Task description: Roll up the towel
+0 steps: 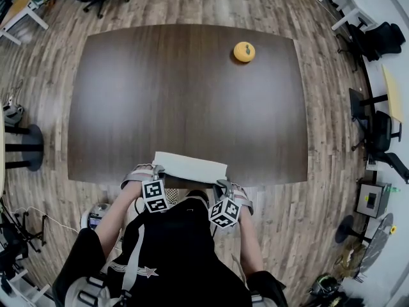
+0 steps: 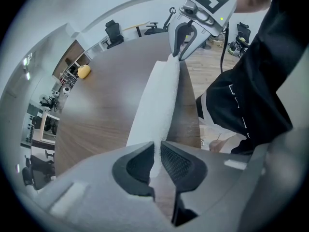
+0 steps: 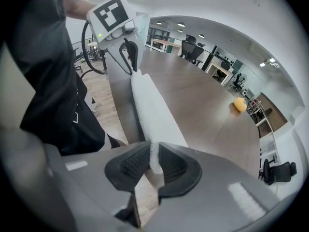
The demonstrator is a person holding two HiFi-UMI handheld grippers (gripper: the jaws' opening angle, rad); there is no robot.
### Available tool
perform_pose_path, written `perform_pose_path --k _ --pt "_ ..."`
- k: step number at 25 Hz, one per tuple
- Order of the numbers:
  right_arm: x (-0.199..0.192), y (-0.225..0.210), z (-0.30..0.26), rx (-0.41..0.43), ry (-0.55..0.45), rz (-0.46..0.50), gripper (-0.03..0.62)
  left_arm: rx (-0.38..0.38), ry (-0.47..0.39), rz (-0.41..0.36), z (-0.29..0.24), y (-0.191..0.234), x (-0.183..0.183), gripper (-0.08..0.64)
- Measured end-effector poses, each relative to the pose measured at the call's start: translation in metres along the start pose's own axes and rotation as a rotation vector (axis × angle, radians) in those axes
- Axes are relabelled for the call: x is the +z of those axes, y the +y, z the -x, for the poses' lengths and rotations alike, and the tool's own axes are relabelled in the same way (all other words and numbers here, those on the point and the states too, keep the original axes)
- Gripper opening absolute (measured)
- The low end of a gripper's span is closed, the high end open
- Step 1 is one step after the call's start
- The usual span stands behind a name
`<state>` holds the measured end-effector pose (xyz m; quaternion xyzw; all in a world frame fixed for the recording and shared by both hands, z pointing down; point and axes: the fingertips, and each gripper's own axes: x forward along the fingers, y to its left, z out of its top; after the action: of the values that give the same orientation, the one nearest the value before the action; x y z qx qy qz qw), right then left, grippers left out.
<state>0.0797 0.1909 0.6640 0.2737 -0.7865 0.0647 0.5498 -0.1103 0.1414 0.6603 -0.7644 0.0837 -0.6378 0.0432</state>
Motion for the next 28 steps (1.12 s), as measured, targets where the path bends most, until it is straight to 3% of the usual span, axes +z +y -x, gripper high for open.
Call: perform_pose_path --k 28 --pt "0.011 -0.046 -0.022 0.038 -0.009 -0.007 0.064 -0.007 0.010 0.033 -0.021 0.045 0.008 0.058"
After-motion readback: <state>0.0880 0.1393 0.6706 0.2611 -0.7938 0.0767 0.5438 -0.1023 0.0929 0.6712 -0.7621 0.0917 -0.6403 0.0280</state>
